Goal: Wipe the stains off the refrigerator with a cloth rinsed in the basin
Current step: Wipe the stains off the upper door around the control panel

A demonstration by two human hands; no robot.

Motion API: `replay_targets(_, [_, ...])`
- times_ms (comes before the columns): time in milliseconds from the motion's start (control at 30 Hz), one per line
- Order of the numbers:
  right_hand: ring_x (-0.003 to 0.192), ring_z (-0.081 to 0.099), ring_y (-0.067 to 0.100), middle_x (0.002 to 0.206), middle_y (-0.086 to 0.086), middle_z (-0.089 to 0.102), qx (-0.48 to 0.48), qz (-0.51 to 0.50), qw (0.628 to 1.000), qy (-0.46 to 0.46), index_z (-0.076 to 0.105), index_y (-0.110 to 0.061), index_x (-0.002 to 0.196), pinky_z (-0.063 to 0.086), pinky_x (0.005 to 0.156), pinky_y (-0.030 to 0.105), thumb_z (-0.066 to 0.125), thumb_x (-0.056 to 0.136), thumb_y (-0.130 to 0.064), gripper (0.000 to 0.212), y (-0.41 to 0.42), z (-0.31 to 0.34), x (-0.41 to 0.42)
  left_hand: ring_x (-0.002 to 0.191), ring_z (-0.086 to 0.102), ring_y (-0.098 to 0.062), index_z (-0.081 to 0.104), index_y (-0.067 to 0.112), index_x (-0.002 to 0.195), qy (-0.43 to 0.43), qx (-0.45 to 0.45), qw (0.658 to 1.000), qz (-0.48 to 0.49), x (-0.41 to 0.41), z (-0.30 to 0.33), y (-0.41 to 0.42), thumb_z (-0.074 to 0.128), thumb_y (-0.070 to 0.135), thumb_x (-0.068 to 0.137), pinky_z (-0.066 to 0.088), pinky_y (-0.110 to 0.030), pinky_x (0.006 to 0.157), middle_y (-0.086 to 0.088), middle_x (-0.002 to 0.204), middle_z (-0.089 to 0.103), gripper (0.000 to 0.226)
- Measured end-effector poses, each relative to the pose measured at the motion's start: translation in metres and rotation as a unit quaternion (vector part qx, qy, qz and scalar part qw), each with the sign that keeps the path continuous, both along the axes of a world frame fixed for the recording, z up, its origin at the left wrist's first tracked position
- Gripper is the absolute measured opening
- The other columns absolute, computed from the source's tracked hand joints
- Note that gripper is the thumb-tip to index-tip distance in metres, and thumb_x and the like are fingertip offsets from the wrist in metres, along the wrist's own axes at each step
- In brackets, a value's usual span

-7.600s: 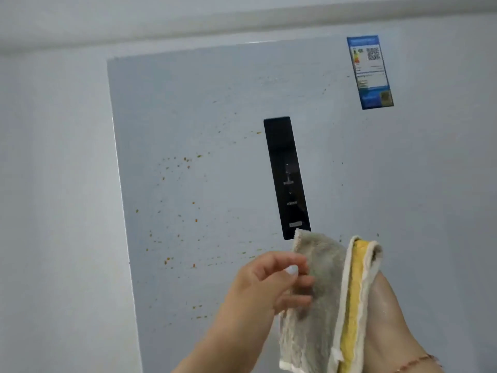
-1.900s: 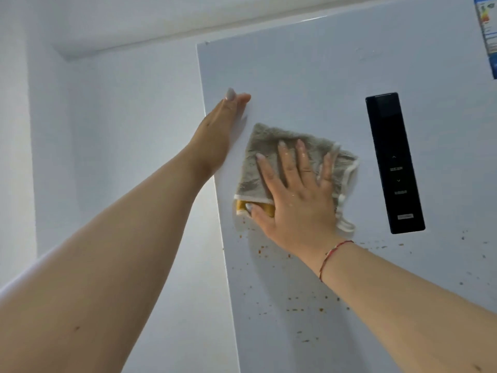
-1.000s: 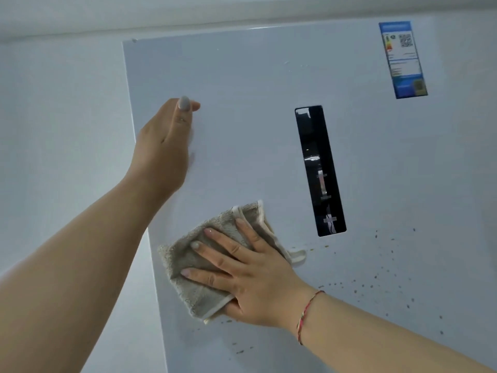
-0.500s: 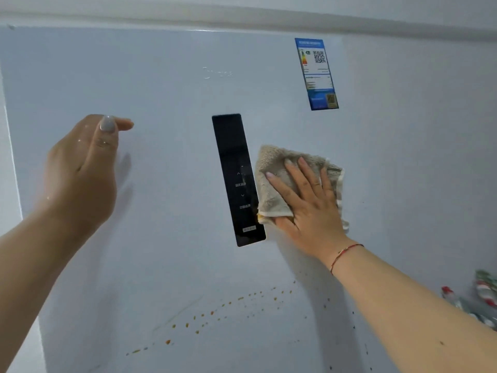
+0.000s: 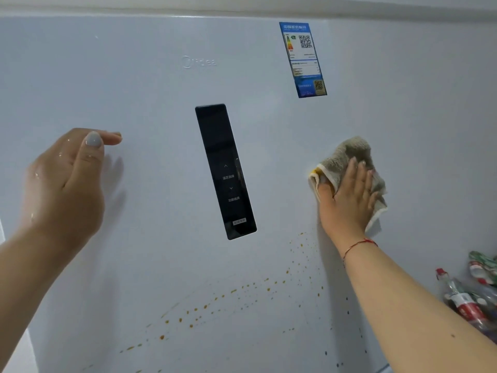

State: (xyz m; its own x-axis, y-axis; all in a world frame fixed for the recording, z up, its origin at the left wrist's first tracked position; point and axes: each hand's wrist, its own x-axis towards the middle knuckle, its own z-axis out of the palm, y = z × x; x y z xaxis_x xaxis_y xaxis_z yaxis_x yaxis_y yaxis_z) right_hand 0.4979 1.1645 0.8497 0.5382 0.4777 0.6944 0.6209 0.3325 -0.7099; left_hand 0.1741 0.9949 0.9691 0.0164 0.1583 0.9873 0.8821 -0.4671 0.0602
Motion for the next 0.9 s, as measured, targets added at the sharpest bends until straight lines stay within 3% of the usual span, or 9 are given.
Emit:
replay_targets(133, [0.147, -0.004, 0.016, 0.160, 0.001, 0.004, 0.035, 0.030, 0.999, 0.021, 0.005, -0.024, 0.152, -0.001, 0.119, 0.044, 0.026, 0.084, -0.063, 0.082, -0.022, -0.015, -0.039, 0.084, 0.048, 0.020, 0.061, 0.021, 0.113, 0.001, 0.003, 1.000, -0.010, -0.001, -0.002, -0.003, 0.027, 0.035, 0.092, 0.040, -0.009, 0.071, 0.044, 0.091, 0.051, 0.042])
replay_targets(233, [0.146, -0.008, 0.014, 0.160, -0.002, 0.002, 0.062, 0.048, 0.996, -0.040, 0.005, -0.026, 0.152, -0.002, 0.119, 0.043, 0.024, 0.086, -0.059, 0.077, -0.045, -0.028, -0.080, 0.103, 0.060, -0.017, 0.066, 0.037, 0.098, -0.066, -0.015, 0.994, -0.083, -0.003, -0.006, -0.014, 0.033, 0.052, 0.094, 0.048, -0.043, 0.093, 0.014, 0.108, 0.066, 0.037])
replay_targets(300, [0.147, -0.006, 0.017, 0.160, 0.000, 0.005, 0.090, 0.058, 0.991, -0.081, 0.009, -0.024, 0.152, 0.001, 0.119, 0.047, 0.025, 0.088, -0.056, 0.074, -0.058, -0.032, -0.105, 0.100, 0.059, -0.026, 0.064, 0.043, 0.088, -0.049, -0.003, 0.997, -0.057, 0.003, -0.009, -0.026, 0.032, 0.049, 0.094, 0.042, -0.040, 0.090, -0.009, 0.104, 0.068, 0.034])
replay_targets(567, [0.146, 0.017, 0.024, 0.154, 0.002, 0.028, 0.222, 0.143, 0.938, -0.223, 0.035, -0.023, 0.145, 0.011, 0.117, 0.052, 0.050, 0.090, -0.048, 0.062, -0.099, -0.039, -0.195, 0.092, 0.057, -0.023, 0.066, 0.037, 0.086, -0.087, -0.037, 0.995, -0.023, -0.004, -0.018, -0.055, 0.029, 0.043, 0.094, 0.039, -0.021, 0.072, -0.020, 0.101, 0.067, 0.038])
replay_targets(700, [0.143, 0.024, 0.014, 0.148, -0.005, 0.040, 0.192, 0.297, 0.895, -0.271, 0.048, -0.023, 0.138, 0.007, 0.119, 0.040, 0.033, 0.095, -0.047, 0.051, -0.137, -0.028, -0.207, 0.096, 0.065, -0.020, 0.073, 0.032, 0.078, -0.119, -0.088, 0.986, -0.072, -0.009, -0.020, -0.062, 0.035, 0.044, 0.090, 0.050, -0.045, 0.093, -0.005, 0.091, 0.073, 0.042])
replay_targets(767, [0.120, 0.049, 0.005, 0.122, -0.009, 0.061, 0.122, 0.412, 0.869, -0.245, 0.061, -0.031, 0.118, 0.026, 0.112, 0.034, 0.032, 0.094, -0.037, 0.037, -0.165, -0.012, -0.201, 0.094, 0.068, -0.018, 0.074, 0.028, 0.075, -0.126, -0.123, 0.979, -0.100, -0.008, -0.021, -0.068, 0.042, 0.039, 0.089, 0.051, -0.048, 0.093, 0.004, 0.087, 0.075, 0.037])
replay_targets(800, [0.093, 0.056, 0.003, 0.096, -0.010, 0.065, 0.079, 0.475, 0.854, -0.197, 0.063, -0.033, 0.098, 0.041, 0.095, 0.030, 0.034, 0.097, -0.035, 0.029, -0.178, -0.002, -0.195, 0.093, 0.069, -0.017, 0.074, 0.025, 0.074, -0.125, -0.135, 0.977, -0.110, -0.007, -0.021, -0.072, 0.045, 0.035, 0.089, 0.052, -0.047, 0.092, 0.005, 0.085, 0.075, 0.035])
replay_targets(867, [0.059, 0.050, 0.005, 0.068, -0.008, 0.056, -0.028, 0.570, 0.820, -0.053, 0.060, -0.025, 0.080, 0.041, 0.062, 0.022, 0.038, 0.099, -0.040, 0.034, -0.192, 0.018, -0.179, 0.092, 0.070, -0.016, 0.074, 0.020, 0.074, -0.134, -0.162, 0.970, -0.127, -0.004, -0.021, -0.079, 0.050, 0.026, 0.091, 0.053, -0.043, 0.091, 0.002, 0.084, 0.075, 0.030])
replay_targets(900, [0.055, 0.052, 0.008, 0.066, -0.004, 0.056, -0.090, 0.611, 0.786, 0.032, 0.063, -0.021, 0.080, 0.041, 0.057, 0.022, 0.041, 0.098, -0.045, 0.037, -0.197, 0.026, -0.171, 0.091, 0.070, -0.016, 0.074, 0.015, 0.076, -0.149, -0.180, 0.963, -0.136, -0.003, -0.021, -0.084, 0.052, 0.021, 0.092, 0.053, -0.042, 0.091, -0.001, 0.085, 0.075, 0.027])
